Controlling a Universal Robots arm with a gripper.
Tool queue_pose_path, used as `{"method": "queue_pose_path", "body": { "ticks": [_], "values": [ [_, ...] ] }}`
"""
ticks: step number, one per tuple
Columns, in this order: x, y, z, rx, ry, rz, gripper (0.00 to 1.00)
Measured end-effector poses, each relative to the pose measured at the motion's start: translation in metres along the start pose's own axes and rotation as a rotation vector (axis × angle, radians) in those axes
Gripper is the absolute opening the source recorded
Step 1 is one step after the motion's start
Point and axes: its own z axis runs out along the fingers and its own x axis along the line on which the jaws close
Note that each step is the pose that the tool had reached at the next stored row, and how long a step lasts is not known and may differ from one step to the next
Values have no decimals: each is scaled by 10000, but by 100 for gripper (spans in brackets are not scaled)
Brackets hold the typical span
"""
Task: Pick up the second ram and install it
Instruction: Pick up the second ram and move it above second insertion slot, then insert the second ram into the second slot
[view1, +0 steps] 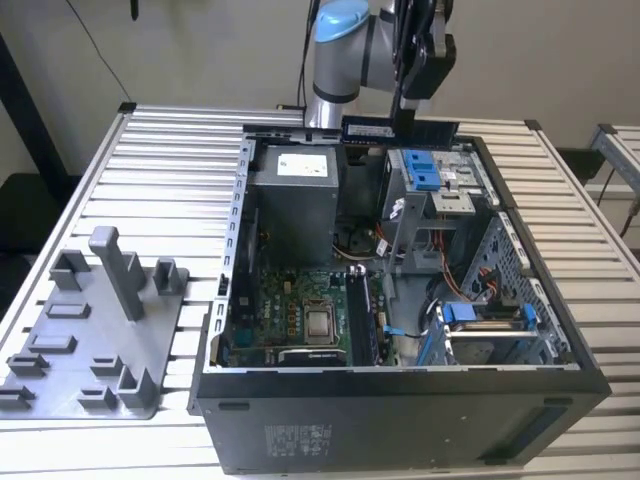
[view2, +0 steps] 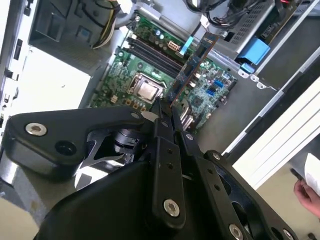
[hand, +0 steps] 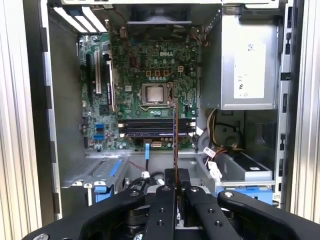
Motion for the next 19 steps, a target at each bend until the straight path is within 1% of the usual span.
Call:
{"method": "queue_pose_path", "body": {
  "ticks": [4,6,19],
  "values": [
    [-107,4,1,0,1,1,14],
    [-141,6,1,1,1,1,14],
    [-146,6,1,1,0,1,14]
  ]
}}
